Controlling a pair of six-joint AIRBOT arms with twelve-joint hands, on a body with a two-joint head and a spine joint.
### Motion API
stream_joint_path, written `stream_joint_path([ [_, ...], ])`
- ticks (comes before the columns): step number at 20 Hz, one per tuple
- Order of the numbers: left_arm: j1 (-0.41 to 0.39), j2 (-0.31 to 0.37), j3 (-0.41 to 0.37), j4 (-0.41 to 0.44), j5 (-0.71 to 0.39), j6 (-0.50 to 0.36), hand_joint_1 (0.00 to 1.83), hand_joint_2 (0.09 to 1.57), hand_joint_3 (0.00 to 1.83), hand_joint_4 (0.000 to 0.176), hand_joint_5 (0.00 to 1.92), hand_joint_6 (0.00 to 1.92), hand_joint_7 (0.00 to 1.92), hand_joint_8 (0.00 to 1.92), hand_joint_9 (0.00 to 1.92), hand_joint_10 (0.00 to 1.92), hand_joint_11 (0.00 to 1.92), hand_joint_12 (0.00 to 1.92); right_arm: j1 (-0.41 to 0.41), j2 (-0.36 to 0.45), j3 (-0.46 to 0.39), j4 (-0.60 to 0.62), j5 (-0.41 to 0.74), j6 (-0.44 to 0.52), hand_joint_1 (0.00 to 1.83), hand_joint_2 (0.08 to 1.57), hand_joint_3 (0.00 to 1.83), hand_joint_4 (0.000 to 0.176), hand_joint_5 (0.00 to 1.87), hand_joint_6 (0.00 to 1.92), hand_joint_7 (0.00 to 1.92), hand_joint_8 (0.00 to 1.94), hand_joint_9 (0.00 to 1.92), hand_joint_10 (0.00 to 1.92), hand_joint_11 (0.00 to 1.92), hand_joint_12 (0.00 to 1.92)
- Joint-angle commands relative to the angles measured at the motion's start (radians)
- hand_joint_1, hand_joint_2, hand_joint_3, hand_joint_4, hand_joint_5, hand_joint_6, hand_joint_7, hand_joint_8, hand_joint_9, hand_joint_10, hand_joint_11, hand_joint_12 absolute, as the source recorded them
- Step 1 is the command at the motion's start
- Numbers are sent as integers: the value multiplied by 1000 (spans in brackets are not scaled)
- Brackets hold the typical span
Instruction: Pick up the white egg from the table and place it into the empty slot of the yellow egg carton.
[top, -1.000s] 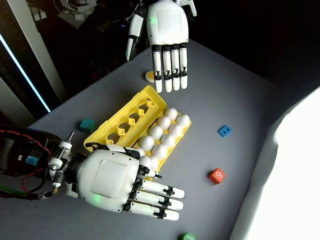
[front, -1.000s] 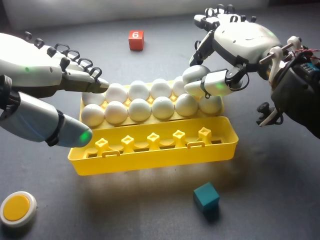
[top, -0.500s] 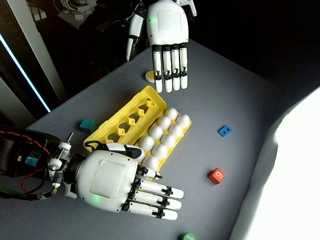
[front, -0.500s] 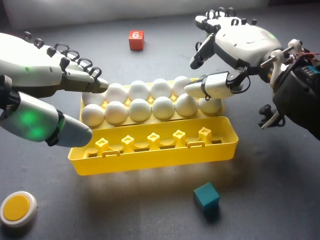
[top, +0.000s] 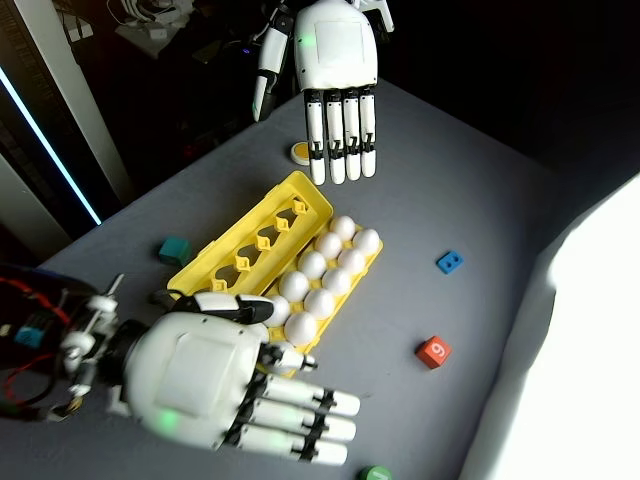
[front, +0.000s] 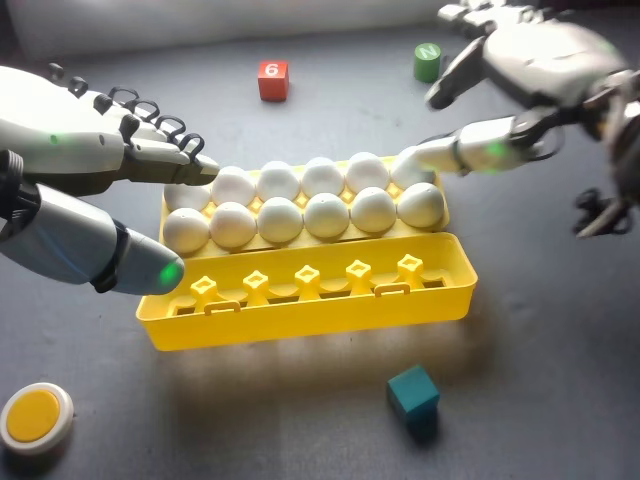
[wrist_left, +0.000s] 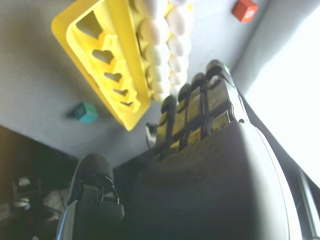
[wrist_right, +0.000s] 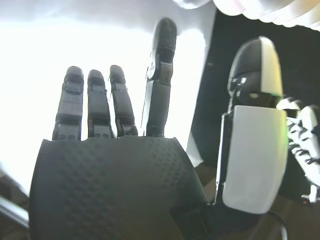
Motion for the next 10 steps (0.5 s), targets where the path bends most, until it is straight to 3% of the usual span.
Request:
stream_joint_path([
  [1,-5,5,2,9,82,5,0,1254,1,0,45,15,18,7,3,1,0,0,17,30,-24,-36,101,8,725,876,0,13,946,0,82,0,0,0,0,0],
  [3,-4,5,2,9,82,6,0,1249,0,0,55,18,32,12,11,4,0,0,18,113,-97,-37,96,8,701,879,1,20,923,0,86,2,0,0,0,0],
  [4,-4,5,2,9,82,6,0,1255,1,0,54,16,28,9,9,3,0,0,21,143,-121,-37,84,8,719,864,0,11,932,4,111,11,0,0,0,0],
  [6,-4,5,5,9,82,6,0,1253,0,0,76,22,45,14,27,10,0,0,26,223,-182,-45,43,-5,716,854,0,21,925,1,133,14,0,0,0,0],
  [7,-4,5,6,9,82,7,0,1254,0,0,87,25,52,16,24,8,0,0,26,259,-208,-49,40,-9,689,867,0,35,908,0,120,7,0,0,0,0],
  [8,-4,5,6,9,82,8,0,1255,1,0,72,17,40,10,10,2,0,0,31,292,-232,-48,37,-3,704,873,1,23,910,2,124,7,0,0,0,0],
  [9,-4,5,6,9,82,8,0,1257,2,0,94,25,59,16,25,8,0,0,37,314,-249,-48,32,0,701,870,0,23,908,1,124,6,0,0,0,0],
  [10,-4,5,6,9,81,8,0,1254,0,0,73,14,39,7,14,3,0,0,42,344,-272,-48,23,3,719,873,1,4,918,5,141,11,0,0,0,0],
])
